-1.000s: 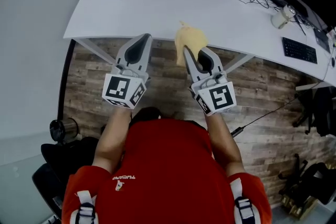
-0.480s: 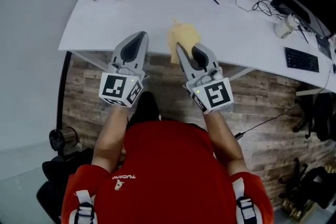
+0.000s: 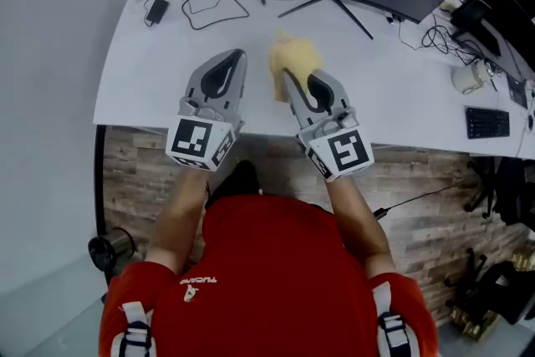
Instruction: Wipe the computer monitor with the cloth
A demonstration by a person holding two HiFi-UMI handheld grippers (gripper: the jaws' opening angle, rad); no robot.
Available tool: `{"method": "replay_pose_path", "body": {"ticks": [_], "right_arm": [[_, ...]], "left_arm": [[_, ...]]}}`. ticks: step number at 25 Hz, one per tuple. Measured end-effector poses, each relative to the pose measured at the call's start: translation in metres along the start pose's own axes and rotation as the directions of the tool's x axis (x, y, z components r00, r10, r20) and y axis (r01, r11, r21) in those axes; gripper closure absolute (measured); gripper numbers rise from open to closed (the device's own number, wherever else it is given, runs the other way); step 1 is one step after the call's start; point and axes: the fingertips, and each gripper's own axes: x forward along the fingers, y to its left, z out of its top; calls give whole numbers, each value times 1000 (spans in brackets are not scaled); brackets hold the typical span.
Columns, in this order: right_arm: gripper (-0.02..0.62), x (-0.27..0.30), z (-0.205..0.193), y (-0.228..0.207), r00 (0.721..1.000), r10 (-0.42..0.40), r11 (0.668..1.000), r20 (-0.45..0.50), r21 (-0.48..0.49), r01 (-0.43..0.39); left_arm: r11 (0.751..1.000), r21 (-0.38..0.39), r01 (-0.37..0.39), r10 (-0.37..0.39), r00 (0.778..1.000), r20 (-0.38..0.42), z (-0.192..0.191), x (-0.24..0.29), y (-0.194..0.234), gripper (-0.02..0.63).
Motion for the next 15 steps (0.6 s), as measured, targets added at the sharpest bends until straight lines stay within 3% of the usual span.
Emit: {"method": "replay_pose_path", "body": {"ticks": [7,15], "right_arm": [[537,119,-19,-9,999,-26,1000,-44,9,26],[537,229,-62,-26,991,-71,996,-110,51,77]], "left_arm": [[1000,-10,30,-30,1000,-6,-13,44,107,595],[998,-34,56,-57,998,-19,-37,82,193,595]]}}
